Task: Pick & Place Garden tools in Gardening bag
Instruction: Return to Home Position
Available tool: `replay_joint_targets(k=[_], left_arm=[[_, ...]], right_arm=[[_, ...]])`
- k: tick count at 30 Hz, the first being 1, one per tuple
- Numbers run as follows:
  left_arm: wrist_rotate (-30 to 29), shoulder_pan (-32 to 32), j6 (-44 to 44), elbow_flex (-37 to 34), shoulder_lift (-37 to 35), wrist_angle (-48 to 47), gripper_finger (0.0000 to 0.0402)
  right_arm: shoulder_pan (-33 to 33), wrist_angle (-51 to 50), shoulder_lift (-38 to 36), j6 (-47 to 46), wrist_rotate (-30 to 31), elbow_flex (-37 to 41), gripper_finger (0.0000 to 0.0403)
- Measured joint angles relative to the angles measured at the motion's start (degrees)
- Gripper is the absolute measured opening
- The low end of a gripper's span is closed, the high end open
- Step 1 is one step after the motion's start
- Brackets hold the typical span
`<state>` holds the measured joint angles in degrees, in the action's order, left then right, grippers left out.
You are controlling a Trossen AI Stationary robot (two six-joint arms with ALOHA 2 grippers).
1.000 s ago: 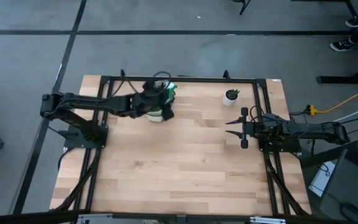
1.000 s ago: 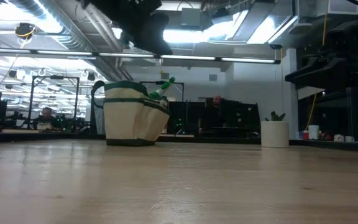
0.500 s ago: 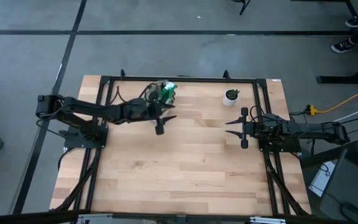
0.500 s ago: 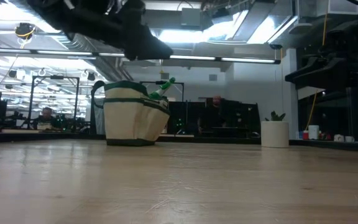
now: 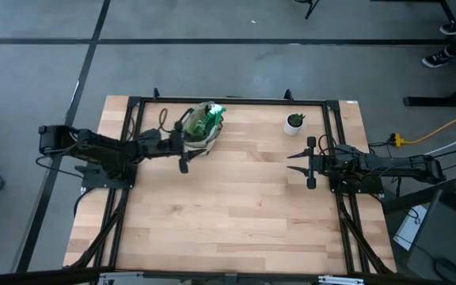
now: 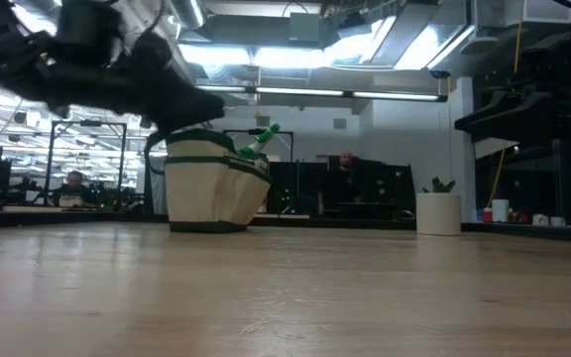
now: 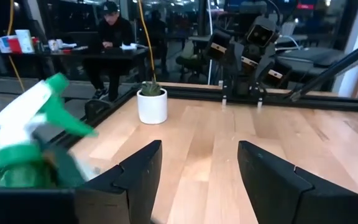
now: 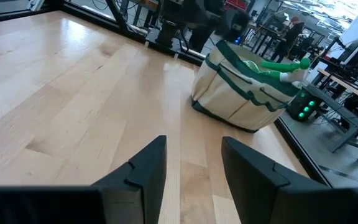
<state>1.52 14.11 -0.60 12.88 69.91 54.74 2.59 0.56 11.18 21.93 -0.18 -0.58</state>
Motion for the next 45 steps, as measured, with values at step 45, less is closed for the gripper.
replay_joint_targets(k=[45], left_arm=[[-0.4,7.0,-2.2,-12.4,-54.8,-29.8,0.0209]], right_arm=[[0.0,0.0,0.0,0.0,0.0,0.0,0.0158]])
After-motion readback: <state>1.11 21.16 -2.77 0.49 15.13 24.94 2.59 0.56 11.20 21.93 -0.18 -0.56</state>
